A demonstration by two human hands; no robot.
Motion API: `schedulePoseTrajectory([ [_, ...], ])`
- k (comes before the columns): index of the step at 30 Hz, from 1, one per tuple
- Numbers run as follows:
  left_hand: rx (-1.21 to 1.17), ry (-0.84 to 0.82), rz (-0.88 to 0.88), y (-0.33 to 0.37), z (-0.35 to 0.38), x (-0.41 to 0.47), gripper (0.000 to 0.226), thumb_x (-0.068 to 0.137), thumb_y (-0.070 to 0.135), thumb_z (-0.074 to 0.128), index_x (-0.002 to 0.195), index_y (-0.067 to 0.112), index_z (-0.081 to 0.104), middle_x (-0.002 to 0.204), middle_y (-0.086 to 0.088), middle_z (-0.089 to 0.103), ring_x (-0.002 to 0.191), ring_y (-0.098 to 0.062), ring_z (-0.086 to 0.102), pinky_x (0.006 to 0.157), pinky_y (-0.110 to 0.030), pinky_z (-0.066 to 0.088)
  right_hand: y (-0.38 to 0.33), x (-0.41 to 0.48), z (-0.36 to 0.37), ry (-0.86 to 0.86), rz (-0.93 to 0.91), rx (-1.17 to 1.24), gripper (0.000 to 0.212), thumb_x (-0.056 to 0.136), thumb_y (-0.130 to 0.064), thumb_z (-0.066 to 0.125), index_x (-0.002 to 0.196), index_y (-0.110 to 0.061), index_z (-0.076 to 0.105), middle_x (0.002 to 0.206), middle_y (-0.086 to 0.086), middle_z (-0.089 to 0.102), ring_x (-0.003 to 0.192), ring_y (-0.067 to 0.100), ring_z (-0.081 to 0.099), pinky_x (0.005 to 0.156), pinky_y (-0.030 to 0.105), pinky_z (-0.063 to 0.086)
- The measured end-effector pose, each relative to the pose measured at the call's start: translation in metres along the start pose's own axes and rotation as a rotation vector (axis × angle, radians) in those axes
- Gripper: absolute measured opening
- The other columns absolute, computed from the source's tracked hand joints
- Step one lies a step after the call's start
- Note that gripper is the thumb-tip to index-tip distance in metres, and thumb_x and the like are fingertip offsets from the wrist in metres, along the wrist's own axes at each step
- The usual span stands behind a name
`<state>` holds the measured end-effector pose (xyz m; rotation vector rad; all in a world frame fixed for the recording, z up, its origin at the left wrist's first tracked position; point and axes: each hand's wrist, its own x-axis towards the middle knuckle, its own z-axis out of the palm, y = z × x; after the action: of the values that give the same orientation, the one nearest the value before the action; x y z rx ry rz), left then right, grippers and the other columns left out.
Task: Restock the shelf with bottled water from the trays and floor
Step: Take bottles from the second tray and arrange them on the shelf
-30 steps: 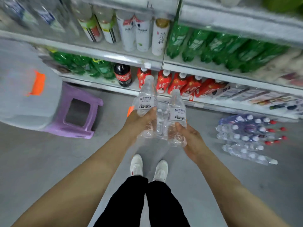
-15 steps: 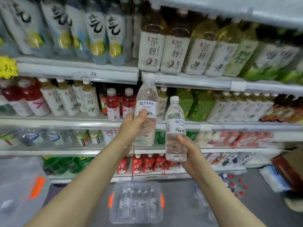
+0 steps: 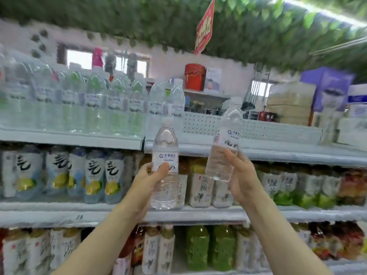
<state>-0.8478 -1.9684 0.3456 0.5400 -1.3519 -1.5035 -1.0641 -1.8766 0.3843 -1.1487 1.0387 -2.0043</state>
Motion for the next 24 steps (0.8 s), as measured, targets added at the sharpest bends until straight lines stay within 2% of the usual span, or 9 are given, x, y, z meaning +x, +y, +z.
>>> schedulePoseTrajectory([
  [2, 0.007, 0.005, 0.038, 0.007, 0.010, 0.017, 0.102, 0.054, 0.068, 0.085, 0.136, 0.017, 0.051, 0.115, -0.002, 0.073, 0.106, -0.023, 0.069, 0.100, -0.046, 0.048, -0.023, 0.041, -0.004, -0.011, -0.037, -0.024, 0.061, 0.074, -0.026, 0.078, 0.130, -0.010, 0.061, 0.114, 0.006, 0.075, 0.100, 0.027, 0.072, 0.085, 0.045, 0.057],
  [6, -0.034, 0.050, 0.106, 0.022, 0.028, 0.054, 0.114, 0.060, 0.066, 0.083, 0.151, 0.018, 0.034, 0.132, 0.004, 0.057, 0.120, -0.018, 0.053, 0.114, -0.048, 0.031, -0.052, 0.126, -0.008, -0.053, -0.079, -0.128, 0.060, 0.078, -0.018, 0.082, 0.132, -0.013, 0.059, 0.121, 0.003, 0.073, 0.110, 0.020, 0.069, 0.094, 0.041, 0.051],
  [9, -0.012, 0.082, 0.167, 0.023, 0.035, 0.077, 0.116, 0.053, 0.072, 0.082, 0.147, 0.017, 0.040, 0.134, -0.001, 0.061, 0.122, -0.020, 0.057, 0.113, -0.047, 0.035, -0.047, 0.180, -0.010, -0.083, -0.032, -0.142, 0.057, 0.080, -0.007, 0.082, 0.129, -0.014, 0.054, 0.119, 0.007, 0.072, 0.106, 0.021, 0.069, 0.092, 0.043, 0.050],
  [12, -0.001, 0.103, 0.185, 0.021, 0.042, 0.095, 0.082, 0.068, 0.058, 0.079, 0.133, 0.015, 0.053, 0.121, -0.004, 0.071, 0.110, -0.022, 0.067, 0.102, -0.043, 0.046, -0.028, 0.226, -0.006, -0.124, 0.026, -0.243, 0.059, 0.075, -0.006, 0.087, 0.123, -0.017, 0.054, 0.117, 0.008, 0.072, 0.108, 0.025, 0.067, 0.102, 0.051, 0.044],
  [14, 0.026, 0.115, 0.183, 0.017, 0.046, 0.105, 0.071, 0.072, 0.055, 0.077, 0.128, 0.016, 0.056, 0.112, -0.003, 0.075, 0.101, -0.025, 0.071, 0.093, -0.041, 0.051, -0.013, 0.249, -0.002, -0.145, 0.073, -0.294, 0.056, 0.072, -0.005, 0.089, 0.115, -0.021, 0.055, 0.113, 0.007, 0.072, 0.107, 0.026, 0.067, 0.103, 0.052, 0.045],
  [16, 0.036, 0.138, 0.193, 0.014, 0.048, 0.111, 0.065, 0.073, 0.052, 0.074, 0.125, 0.016, 0.057, 0.108, -0.005, 0.076, 0.098, -0.027, 0.073, 0.093, -0.044, 0.052, 0.002, 0.267, 0.004, -0.177, 0.106, -0.329, 0.056, 0.069, -0.005, 0.091, 0.109, -0.023, 0.056, 0.112, 0.005, 0.072, 0.109, 0.027, 0.066, 0.104, 0.055, 0.044],
  [18, 0.030, 0.164, 0.202, 0.014, 0.048, 0.115, 0.067, 0.071, 0.051, 0.073, 0.125, 0.014, 0.057, 0.110, -0.006, 0.075, 0.102, -0.028, 0.071, 0.099, -0.049, 0.050, 0.014, 0.281, 0.010, -0.210, 0.139, -0.337, 0.060, 0.068, -0.005, 0.092, 0.114, -0.021, 0.057, 0.115, 0.006, 0.072, 0.112, 0.028, 0.064, 0.102, 0.053, 0.043],
  [21, 0.011, 0.171, 0.195, 0.015, 0.046, 0.118, 0.063, 0.074, 0.048, 0.073, 0.123, 0.010, 0.059, 0.107, -0.010, 0.075, 0.100, -0.031, 0.072, 0.094, -0.049, 0.052, 0.024, 0.294, 0.015, -0.233, 0.176, -0.304, 0.066, 0.070, -0.003, 0.090, 0.124, -0.016, 0.054, 0.117, 0.007, 0.071, 0.116, 0.028, 0.063, 0.105, 0.053, 0.040],
  [24, 0.014, 0.164, 0.193, 0.017, 0.039, 0.119, 0.079, 0.065, 0.061, 0.084, 0.124, 0.013, 0.059, 0.110, -0.008, 0.075, 0.105, -0.030, 0.071, 0.100, -0.053, 0.048, 0.030, 0.302, 0.015, -0.249, 0.184, -0.309, 0.066, 0.072, -0.009, 0.091, 0.124, -0.017, 0.051, 0.117, 0.006, 0.069, 0.116, 0.028, 0.062, 0.107, 0.051, 0.041],
])
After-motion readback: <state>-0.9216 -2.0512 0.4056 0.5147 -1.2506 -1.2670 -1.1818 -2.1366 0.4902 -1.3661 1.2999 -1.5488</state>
